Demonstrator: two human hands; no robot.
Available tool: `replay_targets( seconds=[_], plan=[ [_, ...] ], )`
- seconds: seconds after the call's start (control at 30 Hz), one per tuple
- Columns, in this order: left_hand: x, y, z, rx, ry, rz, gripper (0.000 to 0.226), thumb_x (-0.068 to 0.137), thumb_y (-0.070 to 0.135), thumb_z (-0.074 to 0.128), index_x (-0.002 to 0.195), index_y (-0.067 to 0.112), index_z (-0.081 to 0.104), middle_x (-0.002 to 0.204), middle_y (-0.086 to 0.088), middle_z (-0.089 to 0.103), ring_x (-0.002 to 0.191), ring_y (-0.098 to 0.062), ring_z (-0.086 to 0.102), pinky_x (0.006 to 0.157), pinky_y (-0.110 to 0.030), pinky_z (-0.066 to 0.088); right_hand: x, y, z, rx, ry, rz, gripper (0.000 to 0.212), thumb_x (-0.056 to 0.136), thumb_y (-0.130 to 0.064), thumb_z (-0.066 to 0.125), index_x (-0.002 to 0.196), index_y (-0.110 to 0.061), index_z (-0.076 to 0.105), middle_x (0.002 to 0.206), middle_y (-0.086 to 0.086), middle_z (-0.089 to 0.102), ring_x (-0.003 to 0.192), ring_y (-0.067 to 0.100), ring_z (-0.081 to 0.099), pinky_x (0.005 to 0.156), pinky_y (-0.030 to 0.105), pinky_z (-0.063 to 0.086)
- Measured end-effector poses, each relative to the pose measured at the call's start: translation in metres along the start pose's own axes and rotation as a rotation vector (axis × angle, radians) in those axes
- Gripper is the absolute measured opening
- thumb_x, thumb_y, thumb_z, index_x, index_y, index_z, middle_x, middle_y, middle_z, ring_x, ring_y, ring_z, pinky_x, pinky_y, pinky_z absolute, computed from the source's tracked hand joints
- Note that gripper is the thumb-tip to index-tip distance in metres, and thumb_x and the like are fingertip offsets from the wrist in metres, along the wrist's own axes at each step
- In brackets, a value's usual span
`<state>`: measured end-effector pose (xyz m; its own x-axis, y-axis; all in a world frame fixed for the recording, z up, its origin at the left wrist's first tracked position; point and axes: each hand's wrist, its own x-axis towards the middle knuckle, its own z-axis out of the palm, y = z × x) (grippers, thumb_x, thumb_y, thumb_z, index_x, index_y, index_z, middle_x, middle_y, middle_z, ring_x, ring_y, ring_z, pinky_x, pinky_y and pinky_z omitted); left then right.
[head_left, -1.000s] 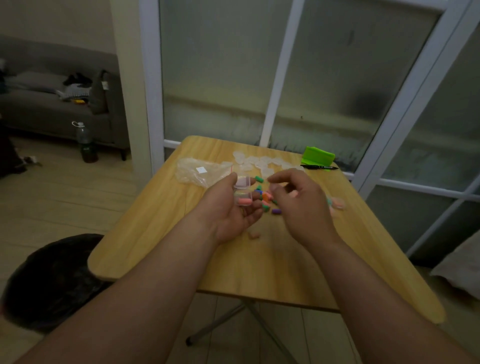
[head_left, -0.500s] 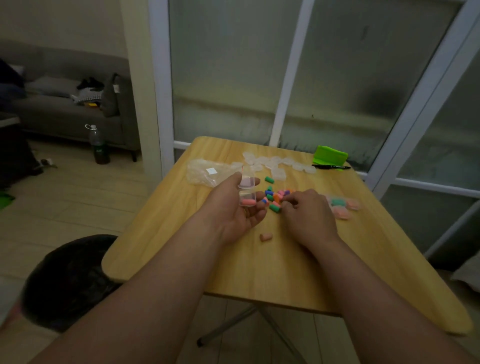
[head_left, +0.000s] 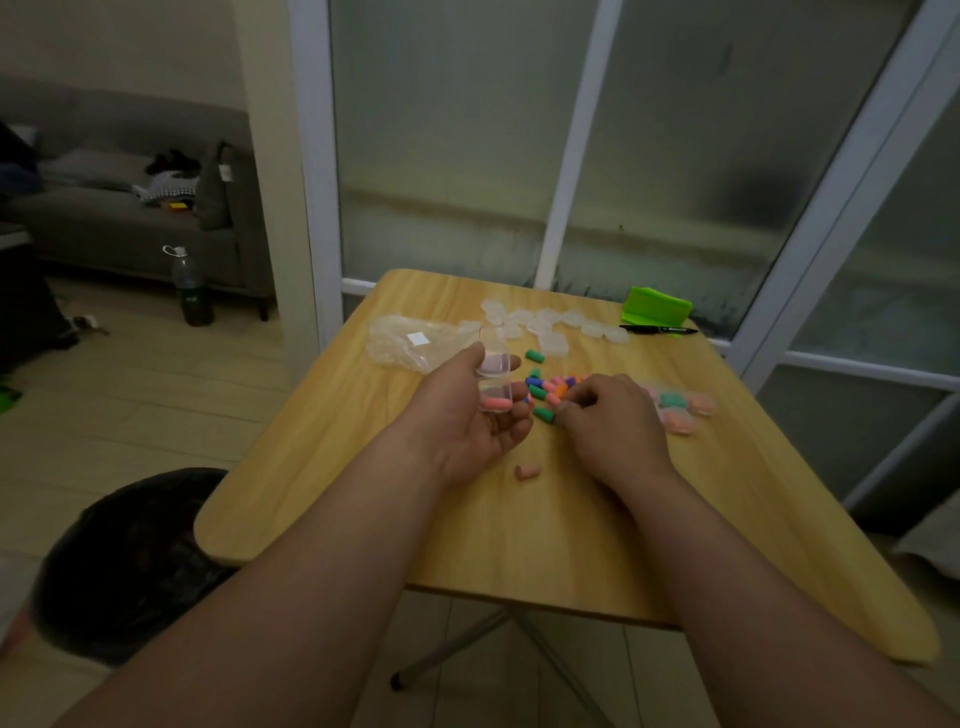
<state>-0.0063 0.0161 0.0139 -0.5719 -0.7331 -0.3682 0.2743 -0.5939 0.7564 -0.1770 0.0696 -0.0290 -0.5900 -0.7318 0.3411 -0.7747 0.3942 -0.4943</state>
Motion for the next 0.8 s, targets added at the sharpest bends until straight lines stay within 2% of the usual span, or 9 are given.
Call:
replay_targets(
  seconds=[0.1, 0.27, 0.37, 0.5, 0.6, 0.7, 0.8],
  plan=[
    [-0.001, -0.001, 0.001, 0.006, -0.001, 0.003, 0.047, 0.11, 0.046, 0.038, 0.122, 0.015, 0.071, 0.101, -0.012, 0.065, 0.067, -0.018, 0.059, 0.065, -0.032, 0.053, 0.0, 0.002, -0.003, 0.026, -0.004, 0.015, 0.005, 0.092, -0.035, 0.075, 0.092, -0.03, 0.076, 0.102, -0.003, 0.065, 0.101, 0.018, 0.06, 0.077, 0.033, 0.042],
    [-0.002, -0.004, 0.004, 0.02, -0.011, -0.003, 0.047, 0.11, 0.045, 0.037, 0.126, 0.015, 0.069, 0.102, -0.012, 0.064, 0.068, -0.017, 0.058, 0.065, -0.032, 0.052, -0.002, 0.008, -0.009, 0.062, -0.021, 0.035, 0.003, 0.09, -0.028, 0.075, 0.086, -0.028, 0.076, 0.099, -0.007, 0.07, 0.093, 0.013, 0.062, 0.074, 0.033, 0.045],
    [-0.001, -0.005, 0.006, 0.03, -0.015, -0.006, 0.048, 0.111, 0.045, 0.035, 0.126, 0.014, 0.069, 0.096, -0.01, 0.063, 0.067, -0.017, 0.056, 0.065, -0.032, 0.051, -0.004, 0.007, -0.013, 0.086, -0.021, 0.037, 0.008, 0.091, -0.025, 0.075, 0.084, -0.029, 0.074, 0.097, -0.008, 0.069, 0.09, 0.012, 0.062, 0.072, 0.034, 0.047],
    [-0.001, -0.006, 0.008, 0.033, -0.022, -0.01, 0.049, 0.111, 0.046, 0.034, 0.127, 0.014, 0.068, 0.084, -0.007, 0.062, 0.066, -0.016, 0.055, 0.066, -0.031, 0.05, -0.008, 0.008, -0.02, 0.152, -0.016, 0.05, 0.004, 0.096, -0.024, 0.072, 0.093, -0.027, 0.073, 0.095, -0.01, 0.07, 0.088, 0.008, 0.062, 0.065, 0.029, 0.046],
    [-0.001, -0.007, 0.008, 0.035, -0.027, -0.015, 0.05, 0.111, 0.047, 0.034, 0.128, 0.014, 0.068, 0.086, -0.007, 0.062, 0.068, -0.017, 0.055, 0.067, -0.032, 0.05, -0.008, 0.004, -0.029, 0.241, 0.004, 0.026, 0.001, 0.097, -0.023, 0.072, 0.097, -0.023, 0.072, 0.093, -0.007, 0.072, 0.09, 0.01, 0.066, 0.063, 0.025, 0.043],
    [0.0, -0.008, 0.008, 0.029, -0.04, -0.023, 0.05, 0.11, 0.047, 0.036, 0.129, 0.013, 0.067, 0.09, -0.009, 0.063, 0.069, -0.017, 0.056, 0.066, -0.032, 0.051, -0.01, -0.01, -0.04, 0.346, 0.001, -0.066, 0.008, 0.097, -0.028, 0.076, 0.092, -0.024, 0.071, 0.088, -0.007, 0.071, 0.085, 0.012, 0.068, 0.065, 0.029, 0.048],
    [0.0, -0.008, 0.008, 0.025, -0.064, -0.031, 0.049, 0.11, 0.047, 0.035, 0.124, 0.012, 0.066, 0.084, -0.007, 0.064, 0.066, -0.017, 0.057, 0.063, -0.031, 0.051, -0.014, -0.025, -0.048, 0.399, -0.03, -0.201, 0.01, 0.096, -0.033, 0.076, 0.09, -0.026, 0.073, 0.085, -0.009, 0.071, 0.082, 0.013, 0.069, 0.069, 0.043, 0.061]
  ],
)
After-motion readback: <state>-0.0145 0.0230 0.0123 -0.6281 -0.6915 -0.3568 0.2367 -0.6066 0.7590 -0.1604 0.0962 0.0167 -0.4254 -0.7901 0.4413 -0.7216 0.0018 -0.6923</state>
